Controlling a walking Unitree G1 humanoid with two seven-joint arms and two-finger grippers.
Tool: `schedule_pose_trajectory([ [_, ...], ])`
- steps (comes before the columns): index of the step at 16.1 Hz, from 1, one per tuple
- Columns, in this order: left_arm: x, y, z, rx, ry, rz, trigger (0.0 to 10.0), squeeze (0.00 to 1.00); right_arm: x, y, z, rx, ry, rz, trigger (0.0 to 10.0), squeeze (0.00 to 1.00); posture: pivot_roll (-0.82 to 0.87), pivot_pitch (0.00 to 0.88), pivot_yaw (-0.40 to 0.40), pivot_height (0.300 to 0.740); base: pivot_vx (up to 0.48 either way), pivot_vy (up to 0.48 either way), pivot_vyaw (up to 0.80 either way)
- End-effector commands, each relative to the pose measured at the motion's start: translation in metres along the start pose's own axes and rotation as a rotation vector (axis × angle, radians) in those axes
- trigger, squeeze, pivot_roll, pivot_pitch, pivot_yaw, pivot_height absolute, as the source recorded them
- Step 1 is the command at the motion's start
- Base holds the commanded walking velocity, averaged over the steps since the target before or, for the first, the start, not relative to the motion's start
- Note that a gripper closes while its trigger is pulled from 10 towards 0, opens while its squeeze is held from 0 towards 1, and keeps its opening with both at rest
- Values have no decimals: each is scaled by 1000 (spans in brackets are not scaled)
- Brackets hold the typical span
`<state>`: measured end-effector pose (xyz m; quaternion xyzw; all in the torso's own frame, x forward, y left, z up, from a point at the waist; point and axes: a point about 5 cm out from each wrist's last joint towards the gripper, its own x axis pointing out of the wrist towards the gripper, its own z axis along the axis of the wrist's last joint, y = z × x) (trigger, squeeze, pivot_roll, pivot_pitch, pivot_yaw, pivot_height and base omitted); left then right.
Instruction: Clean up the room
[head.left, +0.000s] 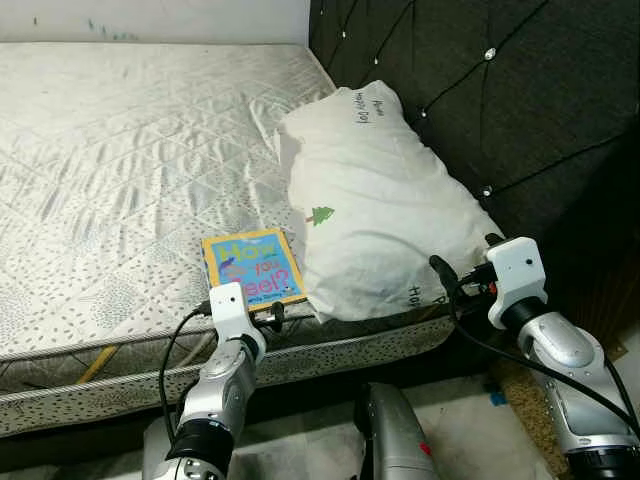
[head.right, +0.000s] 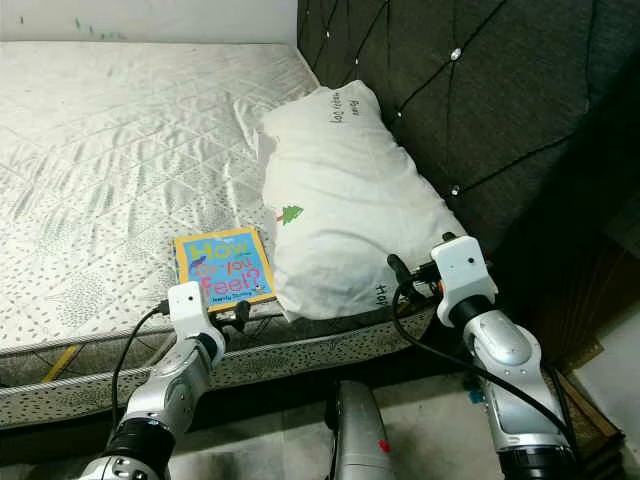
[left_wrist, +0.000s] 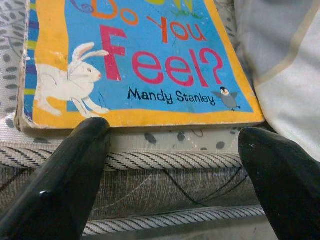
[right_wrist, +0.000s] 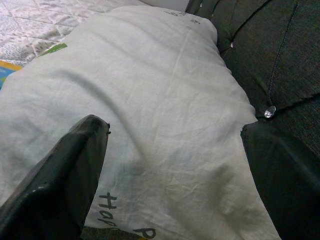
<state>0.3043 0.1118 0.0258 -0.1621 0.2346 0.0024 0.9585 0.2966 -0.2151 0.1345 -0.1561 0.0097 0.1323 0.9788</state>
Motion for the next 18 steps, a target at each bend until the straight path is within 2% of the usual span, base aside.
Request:
schedule_pose_trajectory([
  [1, 1, -4, -7, 3, 43, -13, 10000, 1000, 2, -3, 6, -12, -18, -10, 10000, 0, -310, 0, -73, 533, 0, 0, 0],
  [7, -2, 12, -10, 3, 48, 41, 10000, 1000, 4, -3, 7, -16, -23, -4, 10000, 0, -303, 0, -73, 533, 0, 0, 0],
  [8, -3, 19, -9, 7, 36, 63, 10000, 424, 4, -3, 7, -16, -23, -5, 10000, 0, -302, 0, -71, 533, 0, 0, 0],
  [9, -3, 21, -8, 8, 33, 69, 10000, 424, 4, -2, 7, -15, -23, -5, 10000, 0, -302, 0, -71, 533, 0, 0, 0],
  [10, -3, 27, -7, 6, 27, 90, 10000, 0, 4, -3, 6, -15, -23, -6, 10000, 0, -303, 0, -70, 533, 0, 0, 0],
  [15, -2, 52, 7, 5, -1, 158, 10000, 0, 4, -3, 5, -17, -20, -10, 10000, 0, -300, 0, -68, 533, 0, 0, 0],
  [18, -2, 61, 13, 4, -14, 180, 10000, 0, 5, -3, 4, -18, -19, -11, 10000, 0, -298, 0, -67, 533, 0, 0, 0],
])
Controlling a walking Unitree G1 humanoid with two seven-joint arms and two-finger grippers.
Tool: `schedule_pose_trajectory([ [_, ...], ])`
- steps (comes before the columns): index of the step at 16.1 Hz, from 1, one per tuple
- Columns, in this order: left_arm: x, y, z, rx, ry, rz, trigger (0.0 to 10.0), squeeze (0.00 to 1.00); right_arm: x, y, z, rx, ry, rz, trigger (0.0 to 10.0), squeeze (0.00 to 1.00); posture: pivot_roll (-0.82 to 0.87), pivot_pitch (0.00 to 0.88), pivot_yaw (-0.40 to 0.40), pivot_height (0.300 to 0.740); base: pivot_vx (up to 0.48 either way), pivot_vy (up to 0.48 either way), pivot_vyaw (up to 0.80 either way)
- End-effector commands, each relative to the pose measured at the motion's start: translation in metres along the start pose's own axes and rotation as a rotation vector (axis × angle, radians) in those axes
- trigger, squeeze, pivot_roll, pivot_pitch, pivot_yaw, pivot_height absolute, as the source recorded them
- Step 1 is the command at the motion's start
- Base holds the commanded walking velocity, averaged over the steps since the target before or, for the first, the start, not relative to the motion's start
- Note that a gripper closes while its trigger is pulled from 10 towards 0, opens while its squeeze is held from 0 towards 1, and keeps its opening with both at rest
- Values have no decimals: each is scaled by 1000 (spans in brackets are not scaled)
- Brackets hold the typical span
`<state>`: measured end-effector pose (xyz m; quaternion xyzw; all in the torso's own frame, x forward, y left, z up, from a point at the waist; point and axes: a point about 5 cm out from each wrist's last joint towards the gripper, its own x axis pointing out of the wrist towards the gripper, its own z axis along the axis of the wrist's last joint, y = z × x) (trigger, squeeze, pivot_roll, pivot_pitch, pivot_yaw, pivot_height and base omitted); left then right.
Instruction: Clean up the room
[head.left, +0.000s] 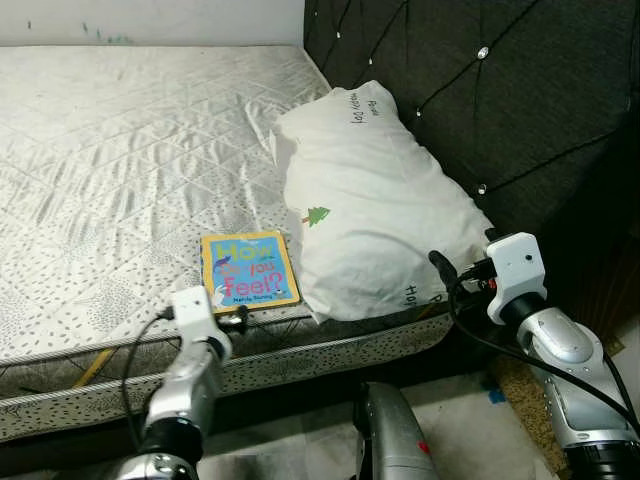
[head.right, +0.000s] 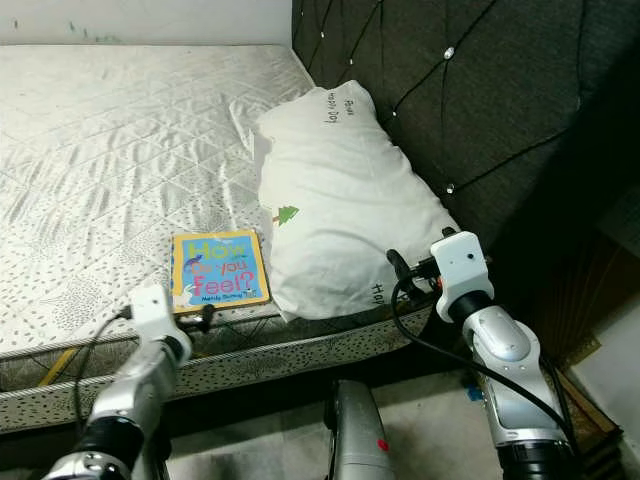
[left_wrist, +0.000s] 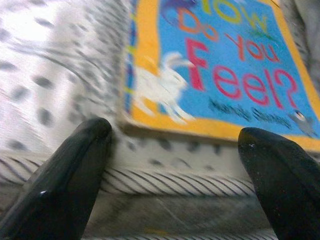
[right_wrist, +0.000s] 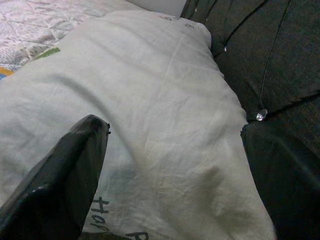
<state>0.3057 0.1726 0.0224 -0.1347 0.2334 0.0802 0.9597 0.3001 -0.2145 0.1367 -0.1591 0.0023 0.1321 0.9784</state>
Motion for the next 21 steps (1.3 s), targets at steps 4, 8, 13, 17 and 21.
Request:
schedule_pose_trajectory([
  [4, 3, 15, 6, -15, -2, 52, 10000, 0, 2, -2, 1, -8, -8, -13, 10000, 0, -298, 0, -60, 533, 0, 0, 0],
  [8, 4, 11, 6, 1, 6, 33, 10000, 0, 3, 0, 0, -6, -9, -12, 10000, 0, -295, 0, -56, 533, 0, 0, 0],
  [13, -2, -14, -21, 41, 75, -45, 10000, 0, 4, 1, 0, -2, -12, -11, 10000, 0, -293, 0, -55, 533, 0, 0, 0],
  [17, -5, -14, -32, 87, 161, -27, 10000, 0, 4, 0, -1, -2, -12, -15, 10000, 0, -294, 0, -52, 533, 0, 0, 0],
  [21, -4, -5, -30, 64, 177, 4, 10000, 0, 3, 0, -3, -3, -6, -16, 10000, 0, -294, 0, -51, 533, 0, 0, 0],
])
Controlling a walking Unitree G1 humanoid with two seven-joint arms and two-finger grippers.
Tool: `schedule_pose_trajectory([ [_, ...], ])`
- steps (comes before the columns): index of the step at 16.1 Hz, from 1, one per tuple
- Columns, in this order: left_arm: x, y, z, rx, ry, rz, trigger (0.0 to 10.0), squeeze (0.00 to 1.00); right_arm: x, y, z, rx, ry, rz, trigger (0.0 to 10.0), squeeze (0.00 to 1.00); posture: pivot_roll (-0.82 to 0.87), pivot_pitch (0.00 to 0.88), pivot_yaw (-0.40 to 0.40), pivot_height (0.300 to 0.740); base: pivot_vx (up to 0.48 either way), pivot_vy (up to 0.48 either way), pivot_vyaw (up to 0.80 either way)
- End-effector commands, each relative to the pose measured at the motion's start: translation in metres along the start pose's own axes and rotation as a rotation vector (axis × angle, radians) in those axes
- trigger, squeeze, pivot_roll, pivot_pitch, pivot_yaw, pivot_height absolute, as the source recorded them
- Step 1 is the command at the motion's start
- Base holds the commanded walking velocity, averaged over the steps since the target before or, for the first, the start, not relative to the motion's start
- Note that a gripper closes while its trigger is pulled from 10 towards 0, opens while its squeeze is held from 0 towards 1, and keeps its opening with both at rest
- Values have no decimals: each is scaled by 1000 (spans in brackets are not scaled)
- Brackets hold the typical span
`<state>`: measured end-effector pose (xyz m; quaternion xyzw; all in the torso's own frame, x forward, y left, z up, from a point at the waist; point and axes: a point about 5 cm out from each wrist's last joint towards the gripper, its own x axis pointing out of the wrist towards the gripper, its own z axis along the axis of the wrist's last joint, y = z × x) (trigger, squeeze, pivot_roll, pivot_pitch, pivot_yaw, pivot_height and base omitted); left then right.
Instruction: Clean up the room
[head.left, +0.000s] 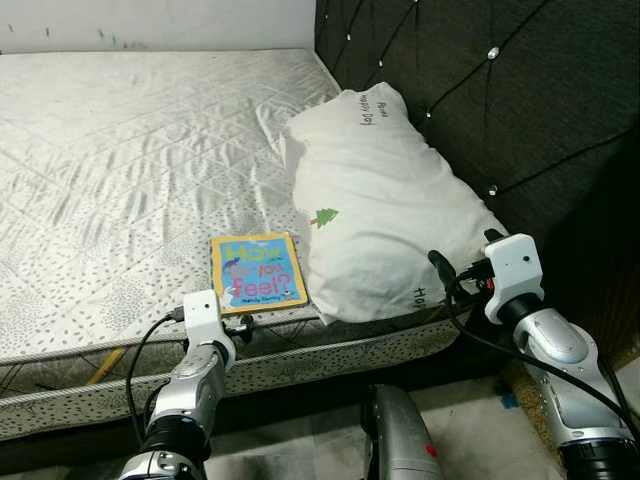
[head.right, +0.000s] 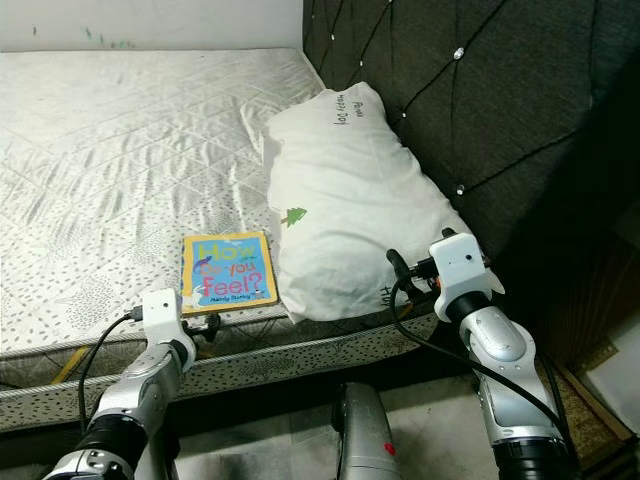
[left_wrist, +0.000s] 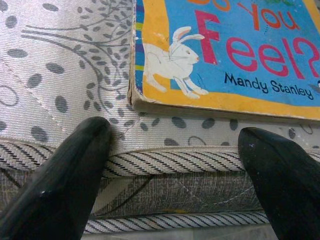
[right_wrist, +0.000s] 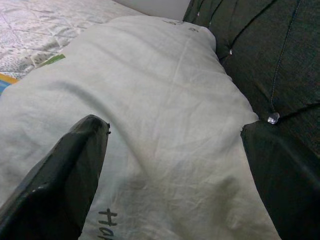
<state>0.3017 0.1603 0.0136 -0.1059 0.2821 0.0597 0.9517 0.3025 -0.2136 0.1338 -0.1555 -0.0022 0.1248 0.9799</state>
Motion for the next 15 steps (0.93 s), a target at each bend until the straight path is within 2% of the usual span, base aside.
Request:
schedule_pose_trajectory([
  [1, 0, 8, -14, -19, 83, 26, 10000, 0, 0, -2, 0, -10, 2, -2, 10000, 0, -294, 0, -51, 533, 0, 0, 0],
  [7, 5, 31, 3, -36, 66, 95, 10000, 0, -2, -2, -1, -11, 4, -6, 10000, 0, -301, 0, -47, 533, 0, 0, 0],
  [15, 5, 48, 10, -53, 50, 142, 10000, 0, -2, -3, -1, -12, 6, -8, 10000, 0, -299, 0, -48, 533, 0, 0, 0],
])
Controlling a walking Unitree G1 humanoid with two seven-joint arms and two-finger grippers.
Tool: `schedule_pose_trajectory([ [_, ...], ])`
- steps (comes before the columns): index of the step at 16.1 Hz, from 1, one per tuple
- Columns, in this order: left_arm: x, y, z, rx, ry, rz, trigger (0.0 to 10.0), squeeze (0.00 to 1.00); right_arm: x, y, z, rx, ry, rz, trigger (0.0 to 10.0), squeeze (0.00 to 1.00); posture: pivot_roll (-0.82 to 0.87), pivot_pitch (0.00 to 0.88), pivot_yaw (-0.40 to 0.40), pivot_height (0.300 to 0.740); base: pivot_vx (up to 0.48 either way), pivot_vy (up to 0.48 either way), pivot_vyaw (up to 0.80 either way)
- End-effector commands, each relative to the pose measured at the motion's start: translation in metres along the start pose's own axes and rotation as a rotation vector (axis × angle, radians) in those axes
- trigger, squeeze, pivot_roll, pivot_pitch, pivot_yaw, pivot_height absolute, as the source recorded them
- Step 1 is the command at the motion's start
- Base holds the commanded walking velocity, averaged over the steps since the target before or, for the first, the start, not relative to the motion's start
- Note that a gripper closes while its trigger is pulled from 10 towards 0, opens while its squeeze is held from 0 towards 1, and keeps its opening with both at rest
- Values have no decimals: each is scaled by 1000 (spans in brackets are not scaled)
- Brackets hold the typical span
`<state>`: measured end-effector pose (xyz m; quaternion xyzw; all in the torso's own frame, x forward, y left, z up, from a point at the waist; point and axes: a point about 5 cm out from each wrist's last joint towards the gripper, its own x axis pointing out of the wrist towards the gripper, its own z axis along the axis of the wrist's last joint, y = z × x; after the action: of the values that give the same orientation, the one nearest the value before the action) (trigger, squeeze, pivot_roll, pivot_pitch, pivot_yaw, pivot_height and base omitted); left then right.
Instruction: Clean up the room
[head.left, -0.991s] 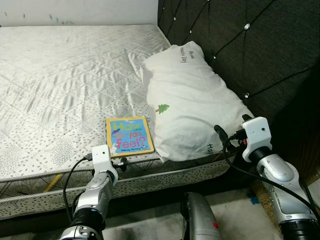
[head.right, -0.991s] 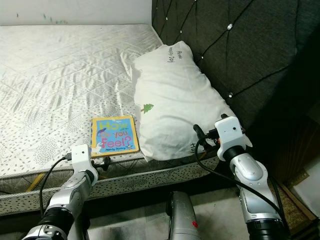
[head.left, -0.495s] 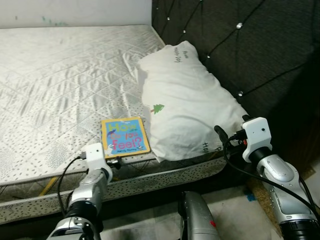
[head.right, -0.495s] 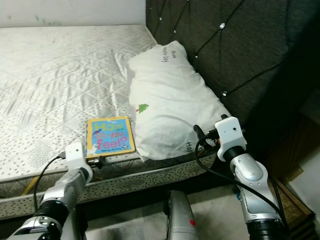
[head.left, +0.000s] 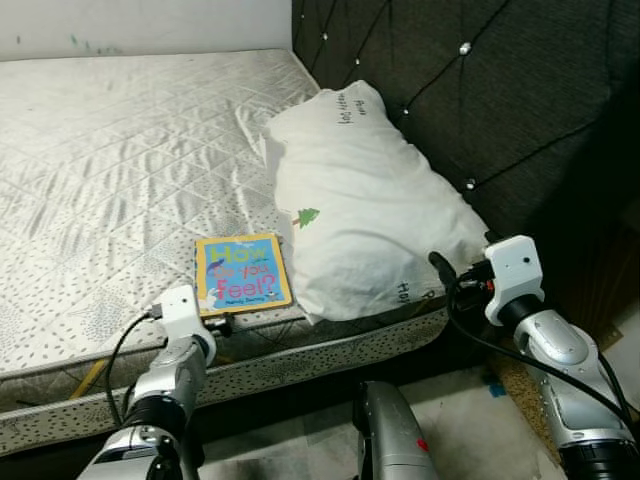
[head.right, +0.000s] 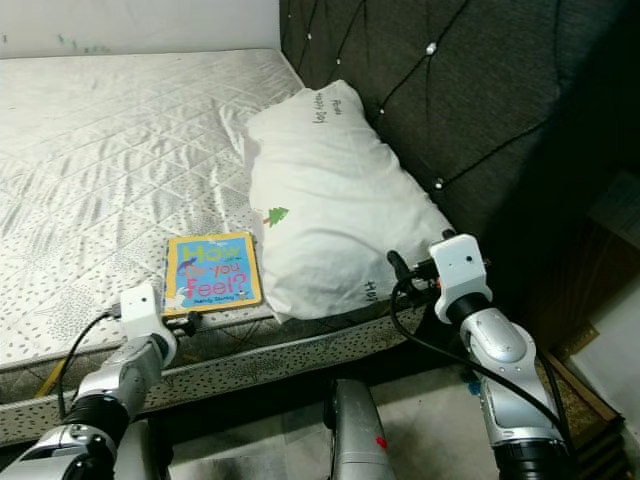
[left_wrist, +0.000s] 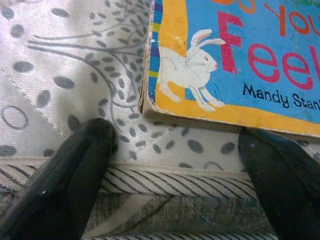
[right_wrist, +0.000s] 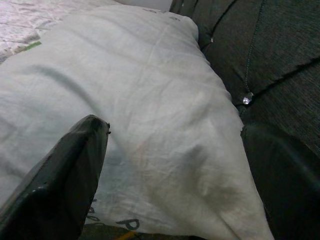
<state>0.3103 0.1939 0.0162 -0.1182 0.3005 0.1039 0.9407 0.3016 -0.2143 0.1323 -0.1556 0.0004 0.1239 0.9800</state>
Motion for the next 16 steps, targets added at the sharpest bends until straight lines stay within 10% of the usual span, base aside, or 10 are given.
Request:
schedule_pose_trajectory([
  [1, -1, 21, -4, -7, 14, 69, 10000, 0, -1, -3, 0, -12, 1, -7, 10000, 0, -297, 0, -47, 533, 0, 0, 0],
  [16, -19, -20, -7, 66, -95, -57, 10000, 0, 15, 13, 1, 30, -37, -7, 10000, 0, -240, 0, -9, 533, 0, 0, 0],
])
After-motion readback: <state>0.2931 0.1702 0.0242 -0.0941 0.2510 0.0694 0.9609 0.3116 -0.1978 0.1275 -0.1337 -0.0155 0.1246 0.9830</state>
